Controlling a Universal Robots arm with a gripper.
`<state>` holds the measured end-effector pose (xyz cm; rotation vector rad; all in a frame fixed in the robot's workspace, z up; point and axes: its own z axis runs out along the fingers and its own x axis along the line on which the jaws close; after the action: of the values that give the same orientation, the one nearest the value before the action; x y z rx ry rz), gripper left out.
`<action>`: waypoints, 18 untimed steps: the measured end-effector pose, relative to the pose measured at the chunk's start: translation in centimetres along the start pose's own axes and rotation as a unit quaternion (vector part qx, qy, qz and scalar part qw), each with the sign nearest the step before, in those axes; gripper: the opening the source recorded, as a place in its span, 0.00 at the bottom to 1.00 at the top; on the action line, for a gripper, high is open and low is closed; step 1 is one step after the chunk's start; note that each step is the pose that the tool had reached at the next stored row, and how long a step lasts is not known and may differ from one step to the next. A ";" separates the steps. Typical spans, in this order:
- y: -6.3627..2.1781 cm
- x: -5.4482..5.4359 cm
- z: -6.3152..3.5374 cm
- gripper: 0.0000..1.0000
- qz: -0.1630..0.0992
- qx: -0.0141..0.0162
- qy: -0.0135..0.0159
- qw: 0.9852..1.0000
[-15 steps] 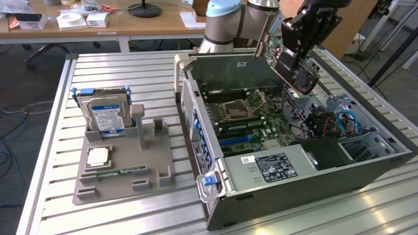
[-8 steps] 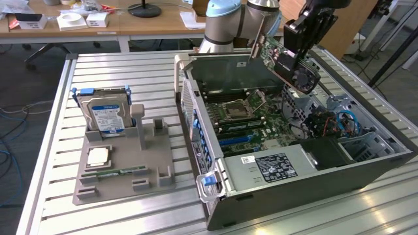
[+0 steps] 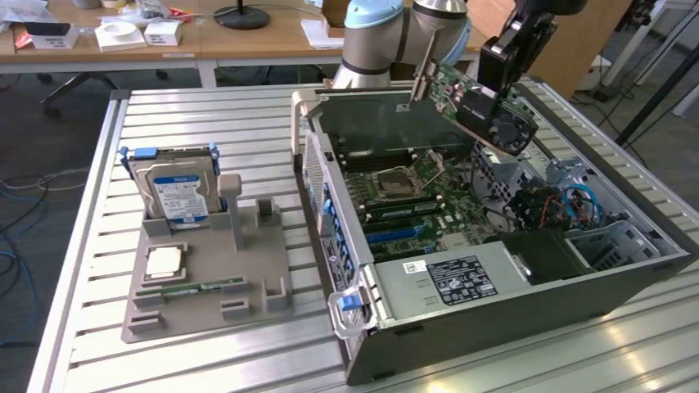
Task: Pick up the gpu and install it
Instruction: 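Insert the gpu into the slot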
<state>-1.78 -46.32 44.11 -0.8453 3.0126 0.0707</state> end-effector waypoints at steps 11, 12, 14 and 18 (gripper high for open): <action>-0.01 0.0 0.10 0.26 -0.100 -0.002 0.004 0.995; -0.01 0.0 0.11 0.26 -0.109 -0.003 0.004 0.994; -0.01 0.0 0.13 0.26 -0.127 -0.003 0.005 0.992; -0.01 0.0 0.17 0.26 -0.163 -0.004 0.007 0.987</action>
<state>-1.78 -46.32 43.94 -1.3293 2.8407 0.0730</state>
